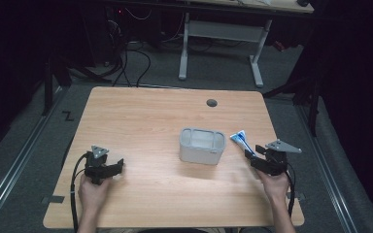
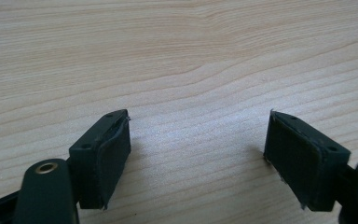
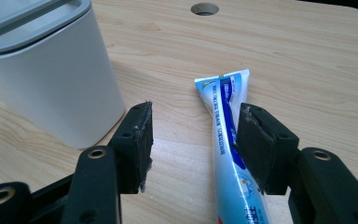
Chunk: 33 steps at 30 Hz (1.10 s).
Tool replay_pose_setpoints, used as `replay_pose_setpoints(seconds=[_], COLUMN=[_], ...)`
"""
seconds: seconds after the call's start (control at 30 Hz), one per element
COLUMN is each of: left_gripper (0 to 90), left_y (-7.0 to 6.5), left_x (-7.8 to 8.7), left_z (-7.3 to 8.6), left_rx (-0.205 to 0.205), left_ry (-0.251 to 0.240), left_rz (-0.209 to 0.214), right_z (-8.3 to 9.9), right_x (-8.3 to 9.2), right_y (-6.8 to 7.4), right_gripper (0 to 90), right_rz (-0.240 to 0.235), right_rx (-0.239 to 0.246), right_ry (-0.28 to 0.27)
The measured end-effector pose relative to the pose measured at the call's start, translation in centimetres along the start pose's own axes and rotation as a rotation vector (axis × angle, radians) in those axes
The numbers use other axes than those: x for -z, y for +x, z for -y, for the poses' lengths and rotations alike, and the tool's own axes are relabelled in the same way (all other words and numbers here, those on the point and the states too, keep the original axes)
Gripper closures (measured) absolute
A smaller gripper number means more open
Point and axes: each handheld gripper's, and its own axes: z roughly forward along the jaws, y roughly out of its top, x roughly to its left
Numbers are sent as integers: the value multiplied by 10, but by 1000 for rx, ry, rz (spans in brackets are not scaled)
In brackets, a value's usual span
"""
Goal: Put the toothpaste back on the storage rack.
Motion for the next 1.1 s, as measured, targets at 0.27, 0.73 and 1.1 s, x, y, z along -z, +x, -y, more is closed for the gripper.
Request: replay_pose_setpoints(seconds=[0.27, 0.73, 1.1], left_gripper=[229, 230, 229], left_y=[0, 0, 0], left_x=[0, 0, 0], left_z=[0, 0, 0], left_rx=[0, 0, -1], left_ry=[0, 0, 1], left_rz=[0, 0, 0], right_z=[-9, -27, -38], right_x=[-4, -17, -33], right_y=[-2, -1, -2], right_gripper=[466, 468, 465], right_rz=[10, 23, 38], right_rx=[11, 32, 59], right_ry=[24, 86, 140])
